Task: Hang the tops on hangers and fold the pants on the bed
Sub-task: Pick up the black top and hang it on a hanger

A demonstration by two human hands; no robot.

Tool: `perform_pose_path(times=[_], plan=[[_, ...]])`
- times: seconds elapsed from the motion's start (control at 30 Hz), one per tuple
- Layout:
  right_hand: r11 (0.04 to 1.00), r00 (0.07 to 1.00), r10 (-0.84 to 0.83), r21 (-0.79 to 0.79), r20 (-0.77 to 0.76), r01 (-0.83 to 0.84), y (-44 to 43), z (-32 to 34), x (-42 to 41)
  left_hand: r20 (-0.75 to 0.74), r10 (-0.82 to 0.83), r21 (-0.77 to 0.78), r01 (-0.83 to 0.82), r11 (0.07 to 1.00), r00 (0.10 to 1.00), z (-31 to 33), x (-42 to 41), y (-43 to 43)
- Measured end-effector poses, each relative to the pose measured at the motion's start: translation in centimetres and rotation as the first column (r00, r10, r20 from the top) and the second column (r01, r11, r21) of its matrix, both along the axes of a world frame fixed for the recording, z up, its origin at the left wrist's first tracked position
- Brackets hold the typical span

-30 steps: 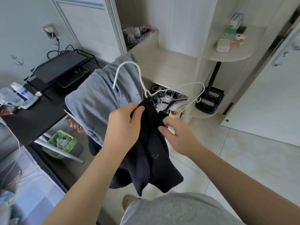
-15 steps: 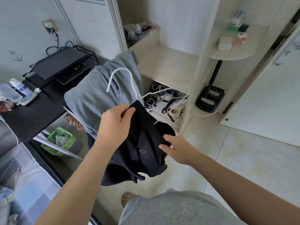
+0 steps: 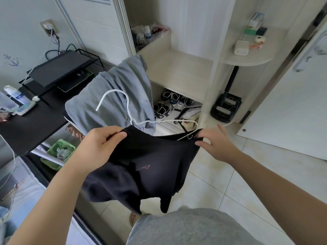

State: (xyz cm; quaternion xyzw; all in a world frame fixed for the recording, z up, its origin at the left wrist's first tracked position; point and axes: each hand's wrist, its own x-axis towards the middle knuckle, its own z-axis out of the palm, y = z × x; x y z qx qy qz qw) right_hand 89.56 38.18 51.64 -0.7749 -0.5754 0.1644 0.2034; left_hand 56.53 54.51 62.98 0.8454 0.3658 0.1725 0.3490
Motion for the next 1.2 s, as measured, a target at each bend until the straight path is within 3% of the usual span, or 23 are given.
perform_pose_path(times=[0.13, 0.27, 0.4, 0.5, 0.6, 0.9, 1.03, 1.2], plan=[[0.992, 0.985, 0.069, 0.118, -0.159, -0.051, 0.7, 3.5, -0.4, -0.120, -0.046, 0.003, 0.047, 0.999, 0.992, -0.1, 0.8, -0.8], [0.963, 0.940, 0.194, 0.236, -0.281, -0.128, 2.0, 7.6, -4.1, -0.128, -0.153, 0.017, 0.157, 0.988, 0.980, -0.4, 3.7, -2.8], [0.942, 0.896, 0.273, 0.285, -0.351, -0.175, 3.0, 9.6, -7.3, -0.078, -0.171, 0.029, 0.174, 0.984, 0.982, -0.3, 5.8, -3.6], [0.950, 0.884, 0.245, 0.282, -0.397, -0.137, 3.0, 9.8, -6.8, 0.053, -0.108, -0.142, 0.115, 0.983, 0.993, -0.1, 5.4, -3.1], [0.960, 0.848, 0.244, 0.244, -0.471, -0.140, 3.0, 9.5, -5.7, 0.111, -0.073, -0.186, 0.092, 0.978, 0.991, -0.6, 4.9, -2.6], [0.982, 0.879, 0.082, 0.186, -0.470, 0.008, 1.9, 10.3, -2.6, 0.220, 0.203, -0.189, -0.163, 0.968, 0.954, -1.2, 4.2, -1.4], [0.979, 0.900, 0.115, 0.201, -0.419, -0.031, 1.6, 10.9, -2.3, 0.188, 0.190, -0.181, -0.156, 0.971, 0.964, -1.6, 4.0, -1.5], [0.970, 0.879, 0.110, 0.244, -0.464, 0.008, 1.6, 10.9, -2.4, 0.262, 0.161, -0.208, -0.107, 0.972, 0.952, -2.0, 3.7, -1.3]])
